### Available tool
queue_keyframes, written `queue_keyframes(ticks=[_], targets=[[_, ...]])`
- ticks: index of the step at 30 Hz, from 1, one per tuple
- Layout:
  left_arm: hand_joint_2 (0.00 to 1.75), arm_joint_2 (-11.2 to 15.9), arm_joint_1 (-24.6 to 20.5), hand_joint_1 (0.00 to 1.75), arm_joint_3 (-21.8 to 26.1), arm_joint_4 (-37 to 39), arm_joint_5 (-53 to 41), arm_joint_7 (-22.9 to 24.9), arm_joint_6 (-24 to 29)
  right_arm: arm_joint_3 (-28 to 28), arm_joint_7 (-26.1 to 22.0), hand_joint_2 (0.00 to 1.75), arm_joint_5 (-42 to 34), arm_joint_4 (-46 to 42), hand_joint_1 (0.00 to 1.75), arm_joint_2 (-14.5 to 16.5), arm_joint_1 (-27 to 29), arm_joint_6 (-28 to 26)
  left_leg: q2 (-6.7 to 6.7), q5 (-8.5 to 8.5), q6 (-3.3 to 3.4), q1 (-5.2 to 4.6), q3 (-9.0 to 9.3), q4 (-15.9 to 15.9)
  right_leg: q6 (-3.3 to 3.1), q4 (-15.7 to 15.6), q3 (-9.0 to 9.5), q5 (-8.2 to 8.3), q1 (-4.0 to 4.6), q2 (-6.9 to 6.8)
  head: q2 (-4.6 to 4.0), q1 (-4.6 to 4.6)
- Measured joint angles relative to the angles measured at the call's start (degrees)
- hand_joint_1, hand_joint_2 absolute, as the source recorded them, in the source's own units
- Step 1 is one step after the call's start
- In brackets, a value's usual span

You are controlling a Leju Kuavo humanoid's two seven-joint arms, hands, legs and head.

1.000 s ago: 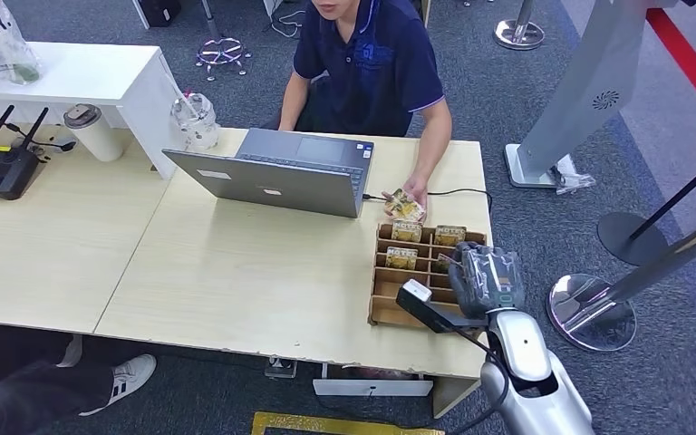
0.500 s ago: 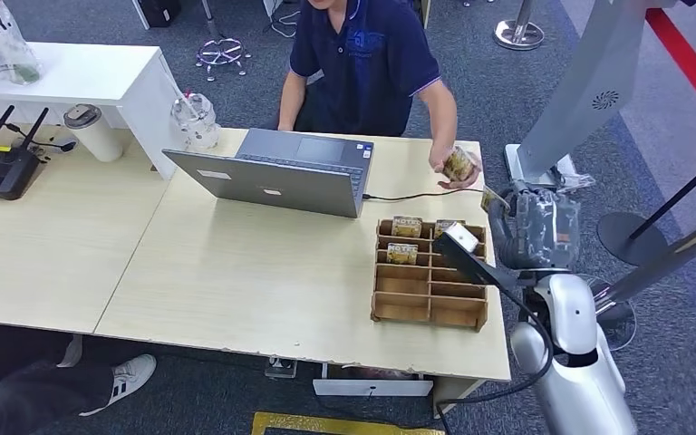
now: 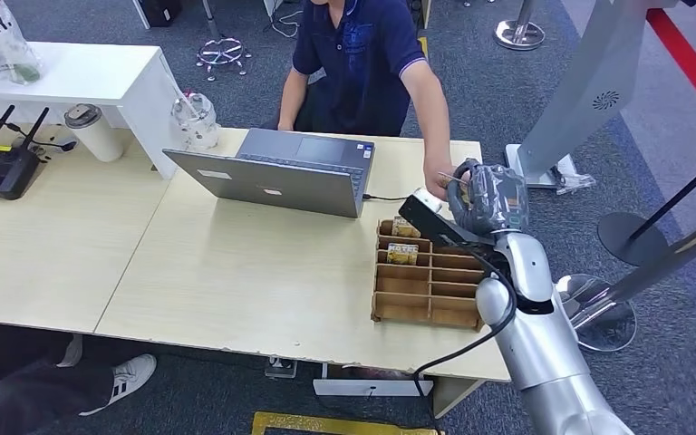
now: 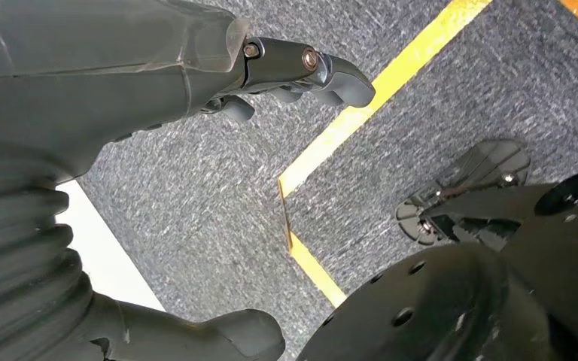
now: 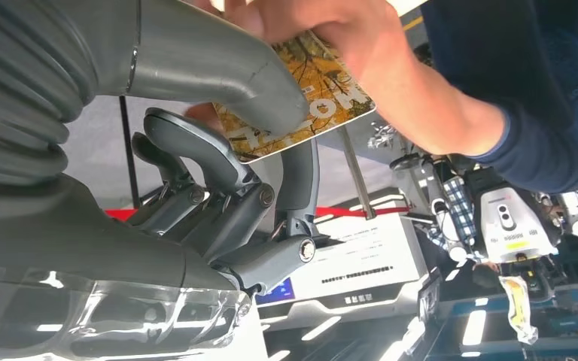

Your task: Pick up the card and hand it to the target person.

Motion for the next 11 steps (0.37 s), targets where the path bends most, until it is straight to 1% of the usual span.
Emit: queue_keyframes(ticks=[2,3,4,6,11], targets=[[1.75,0.03,-0.3,0.0,0.01,0.0,0.46,-0.41,0.95,0.02,0.13,1.75,0.01,0.32,1.02,0.68,-0.34,-0.74,-0.02,0.01,0.01,-0.01,-0.01,0.0,0.0,0.0,0.0,0.0,0.0,-0.01,0.0,0.01],[1.75,0.07,-0.53,0.0,0.0,0.0,0.79,-0.63,1.36,0.03,0.28,1.75,-0.02,-0.02,0.62,0.95,-0.39,-0.83,-0.03,0.01,0.01,-0.01,-0.01,0.0,0.01,0.0,0.0,0.0,-0.01,-0.02,0.0,0.01],[1.75,0.13,-0.8,0.0,0.0,0.0,1.11,-0.77,1.62,0.03,0.44,1.75,-0.08,-0.61,0.28,1.15,-0.37,-0.73,-0.03,0.01,0.01,-0.01,-0.02,0.0,0.01,0.0,0.0,0.0,-0.01,-0.02,0.0,0.01],[1.75,0.27,-1.25,0.0,0.01,0.0,1.85,-0.89,1.79,0.04,0.49,1.75,-0.69,-2.37,0.0,1.38,-0.09,-0.01,-0.03,0.0,0.01,-0.01,-0.01,0.0,0.01,0.0,0.0,0.0,-0.01,-0.02,0.0,0.0],[1.75,0.39,-1.17,0.0,0.01,0.0,4.18,-0.74,0.85,-0.04,-1.36,1.75,-6.36,-9.09,0.0,1.41,3.36,2.71,-0.02,-0.03,0.01,-0.01,-0.01,0.0,0.02,-0.02,-0.01,-0.02,0.0,-0.02,0.0,-0.01]])
